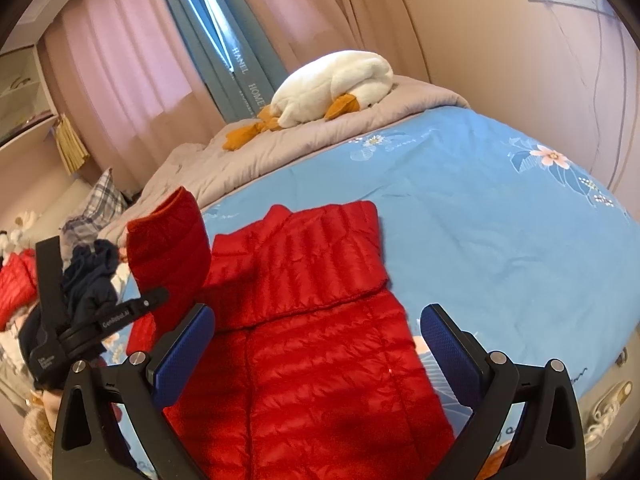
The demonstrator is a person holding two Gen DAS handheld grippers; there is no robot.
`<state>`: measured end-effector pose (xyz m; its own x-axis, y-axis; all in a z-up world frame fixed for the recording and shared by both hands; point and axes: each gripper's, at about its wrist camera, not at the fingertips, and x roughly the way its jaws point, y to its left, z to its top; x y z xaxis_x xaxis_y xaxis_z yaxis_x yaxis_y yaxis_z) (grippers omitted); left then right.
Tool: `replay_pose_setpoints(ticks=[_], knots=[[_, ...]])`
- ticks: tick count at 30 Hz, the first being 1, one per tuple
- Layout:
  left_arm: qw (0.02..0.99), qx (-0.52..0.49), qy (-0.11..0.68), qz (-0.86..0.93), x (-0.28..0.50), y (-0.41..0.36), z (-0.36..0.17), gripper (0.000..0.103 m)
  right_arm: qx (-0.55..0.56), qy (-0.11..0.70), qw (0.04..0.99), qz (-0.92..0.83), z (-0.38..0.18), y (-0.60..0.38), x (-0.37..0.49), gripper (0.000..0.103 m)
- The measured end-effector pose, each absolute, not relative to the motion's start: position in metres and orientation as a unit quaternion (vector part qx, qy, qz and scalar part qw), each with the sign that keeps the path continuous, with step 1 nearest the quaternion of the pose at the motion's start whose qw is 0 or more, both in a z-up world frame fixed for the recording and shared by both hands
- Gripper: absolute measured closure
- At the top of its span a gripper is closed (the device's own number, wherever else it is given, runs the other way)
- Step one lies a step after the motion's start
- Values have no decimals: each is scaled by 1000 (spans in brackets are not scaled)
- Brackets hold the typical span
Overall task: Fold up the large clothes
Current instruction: 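Lay the held sleeve across the jacket body and open the left gripper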
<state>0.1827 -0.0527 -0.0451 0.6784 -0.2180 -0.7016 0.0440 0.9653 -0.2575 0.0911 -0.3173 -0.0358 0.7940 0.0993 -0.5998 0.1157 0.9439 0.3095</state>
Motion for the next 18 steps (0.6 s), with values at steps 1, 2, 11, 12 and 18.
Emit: replay_pose_setpoints(ticks=[1, 2, 11, 12, 18], knots=[[908, -110, 397, -75, 183, -55, -47, 98, 168, 321, 932, -5, -36, -317, 91, 1], [907, -109, 399, -76, 183, -55, -49, 98, 167, 321, 932, -4, -36, -317, 91, 1], [897, -103, 420, -88, 187, -66, -63, 97, 169, 325, 930, -10, -40, -320, 93, 1], [896, -104, 422, -89, 188, -67, -65, 97, 170, 326, 930, -10, -40, -320, 93, 1], [889, -99, 436, -96, 189, -71, -73, 97, 170, 328, 929, -11, -41, -320, 94, 1]])
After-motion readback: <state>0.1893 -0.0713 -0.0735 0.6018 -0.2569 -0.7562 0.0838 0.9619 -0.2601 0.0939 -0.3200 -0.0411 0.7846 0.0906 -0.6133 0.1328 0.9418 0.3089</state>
